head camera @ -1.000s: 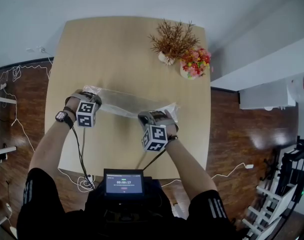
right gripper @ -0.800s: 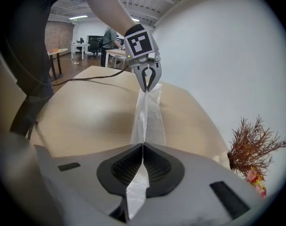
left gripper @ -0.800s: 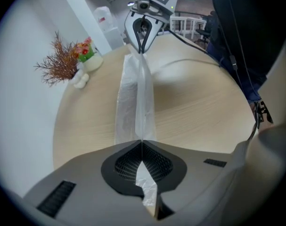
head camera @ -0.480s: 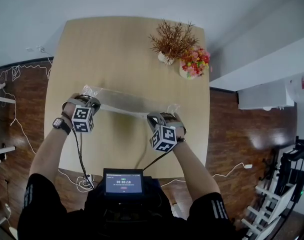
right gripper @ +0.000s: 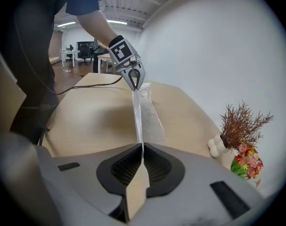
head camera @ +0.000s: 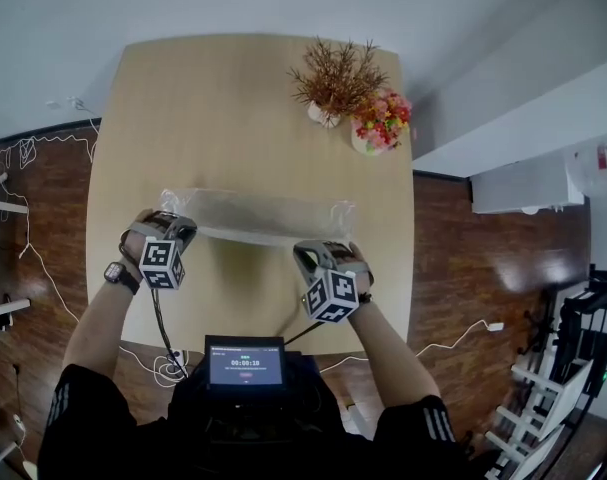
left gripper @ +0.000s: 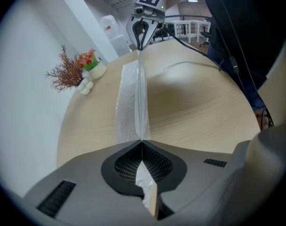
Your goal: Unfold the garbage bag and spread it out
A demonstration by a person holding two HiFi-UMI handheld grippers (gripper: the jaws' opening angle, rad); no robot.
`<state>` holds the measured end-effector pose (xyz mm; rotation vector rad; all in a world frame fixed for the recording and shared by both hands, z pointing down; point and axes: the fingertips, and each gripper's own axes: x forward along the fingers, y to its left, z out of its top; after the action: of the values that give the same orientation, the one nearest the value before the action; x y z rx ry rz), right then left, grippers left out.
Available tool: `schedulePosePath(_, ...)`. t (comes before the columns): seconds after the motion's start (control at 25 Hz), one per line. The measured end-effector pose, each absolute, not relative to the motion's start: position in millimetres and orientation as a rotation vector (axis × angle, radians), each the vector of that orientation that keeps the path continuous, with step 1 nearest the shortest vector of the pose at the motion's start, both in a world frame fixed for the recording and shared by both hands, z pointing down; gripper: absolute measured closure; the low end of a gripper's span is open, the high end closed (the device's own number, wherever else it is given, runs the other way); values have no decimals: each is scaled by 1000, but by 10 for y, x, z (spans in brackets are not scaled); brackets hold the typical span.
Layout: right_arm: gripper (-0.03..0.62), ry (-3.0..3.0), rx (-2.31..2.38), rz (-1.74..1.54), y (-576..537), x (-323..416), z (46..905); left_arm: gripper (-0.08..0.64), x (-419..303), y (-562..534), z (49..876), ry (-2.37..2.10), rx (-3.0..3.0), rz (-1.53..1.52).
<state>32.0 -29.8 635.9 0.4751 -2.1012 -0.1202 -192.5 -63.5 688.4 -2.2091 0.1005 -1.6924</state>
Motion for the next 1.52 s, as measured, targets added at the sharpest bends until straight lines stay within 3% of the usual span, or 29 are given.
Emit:
schedulePosePath(0.24, 555, -2098, 485, -41, 6, 325, 6537, 560, -1828, -277, 6817, 200, -2272, -1664)
schedulePosePath(0.8, 552, -2059, 459, 278, 461, 418, 7200, 526, -1985, 272, 7445, -62, -2277, -1823)
schedulePosePath(1.16, 499, -2023, 423, 460, 555, 510, 7384, 505, -2102, 390, 7539, -221, -2234, -1993)
schedulePosePath(1.52, 427, -2127, 469, 477, 479, 489, 7021, 483, -2076, 420, 7538, -219, -2267, -1995)
